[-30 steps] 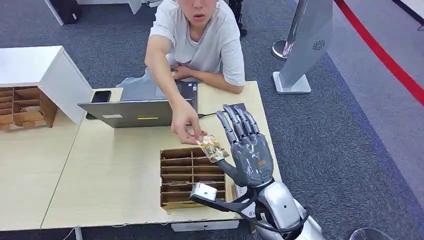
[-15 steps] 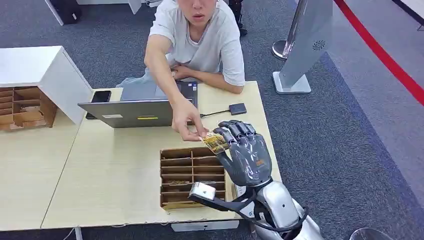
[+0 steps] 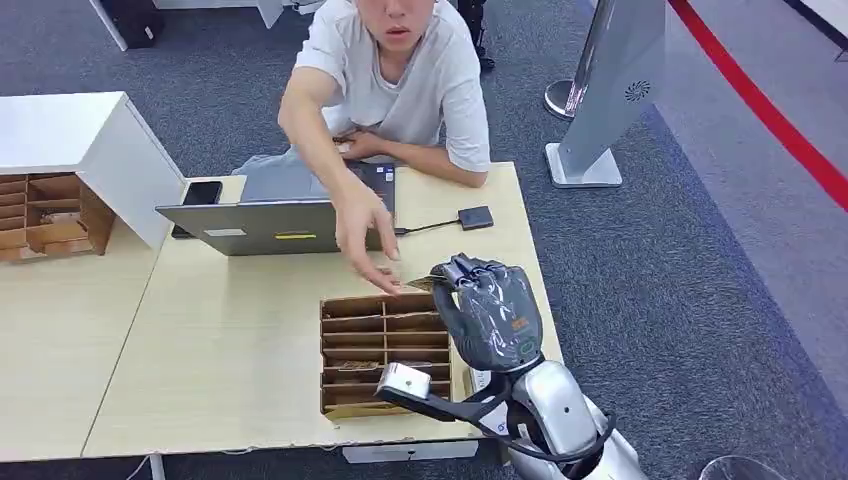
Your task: Pass the card to the sensor for recognition and then transmit it.
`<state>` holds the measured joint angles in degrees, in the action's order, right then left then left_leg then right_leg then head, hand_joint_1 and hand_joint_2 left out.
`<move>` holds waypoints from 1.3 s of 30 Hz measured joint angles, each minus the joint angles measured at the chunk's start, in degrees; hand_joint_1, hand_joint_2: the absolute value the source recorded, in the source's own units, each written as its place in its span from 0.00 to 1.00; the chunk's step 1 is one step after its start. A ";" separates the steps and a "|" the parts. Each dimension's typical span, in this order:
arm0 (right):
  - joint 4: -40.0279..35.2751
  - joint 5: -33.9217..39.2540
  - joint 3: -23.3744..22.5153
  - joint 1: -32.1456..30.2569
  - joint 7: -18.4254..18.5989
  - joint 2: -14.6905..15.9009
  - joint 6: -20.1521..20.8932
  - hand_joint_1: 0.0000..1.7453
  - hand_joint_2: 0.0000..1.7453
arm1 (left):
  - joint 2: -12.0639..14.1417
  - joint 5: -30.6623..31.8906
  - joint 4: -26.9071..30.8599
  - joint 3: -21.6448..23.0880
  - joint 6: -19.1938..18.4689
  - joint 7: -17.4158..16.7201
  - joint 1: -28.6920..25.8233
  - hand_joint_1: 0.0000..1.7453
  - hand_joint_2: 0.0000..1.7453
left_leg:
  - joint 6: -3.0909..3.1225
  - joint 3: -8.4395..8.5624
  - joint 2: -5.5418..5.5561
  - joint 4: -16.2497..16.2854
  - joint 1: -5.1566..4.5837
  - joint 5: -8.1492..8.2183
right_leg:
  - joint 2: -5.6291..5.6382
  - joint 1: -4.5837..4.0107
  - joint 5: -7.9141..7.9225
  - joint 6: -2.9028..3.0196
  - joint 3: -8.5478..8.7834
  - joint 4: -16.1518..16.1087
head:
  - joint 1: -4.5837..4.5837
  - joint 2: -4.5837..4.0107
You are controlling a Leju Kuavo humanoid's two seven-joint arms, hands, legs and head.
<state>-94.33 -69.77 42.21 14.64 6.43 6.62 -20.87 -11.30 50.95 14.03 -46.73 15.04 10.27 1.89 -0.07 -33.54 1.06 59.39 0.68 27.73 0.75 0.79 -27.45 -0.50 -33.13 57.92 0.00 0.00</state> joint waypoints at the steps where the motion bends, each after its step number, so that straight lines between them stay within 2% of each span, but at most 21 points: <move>1: 0.00 0.00 0.00 0.00 0.00 0.00 0.00 1.00 1.00 | 0.00 0.00 0.00 0.00 0.00 0.00 0.00 0.00 0.00 | 0.00 0.00 0.00 0.00 0.00 0.00 | 0.00 0.00 0.00 0.00 0.00 0.00 | 0.00 0.00; 9: 0.00 0.70 0.02 0.00 -0.26 0.00 0.13 1.00 1.00 | 0.02 0.00 0.00 0.00 0.04 0.00 0.00 0.00 0.00 | 0.00 0.00 0.00 0.00 0.00 0.00 | 0.00 0.00 0.00 0.00 0.00 0.00 | 0.00 0.00; 23: -2.06 10.72 -0.57 -1.87 -3.32 0.00 0.44 1.00 1.00 | 0.00 -0.92 0.00 -0.04 0.33 0.02 -0.15 0.00 0.00 | 0.00 0.00 0.00 0.00 0.00 0.00 | 0.00 0.00 0.00 0.00 -0.01 0.00 | 0.00 0.00; 31: -2.99 21.19 -4.99 -7.32 -6.95 0.11 0.68 1.00 1.00 | -0.13 -1.60 0.68 -0.31 0.44 0.20 -0.86 0.00 0.00 | 0.00 0.00 0.00 0.00 0.00 0.00 | 0.00 0.00 -0.01 0.00 -0.02 -0.01 | 0.00 0.00; 39: -3.06 30.97 -10.16 -13.39 -9.92 0.17 3.41 1.00 1.00 | -0.63 -1.73 1.42 -1.70 0.92 0.41 -1.35 0.00 0.00 | 0.00 0.00 -0.01 0.00 0.00 0.01 | 0.00 0.00 -0.01 0.00 -0.03 -0.01 | 0.00 0.00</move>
<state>-97.39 -38.80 32.04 1.26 -3.49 6.80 -17.47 -11.93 49.22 15.45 -48.44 15.96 10.69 0.53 -0.07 -33.55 1.05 59.39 0.68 27.74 0.75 0.79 -27.46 -0.50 -33.16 57.91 0.00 0.00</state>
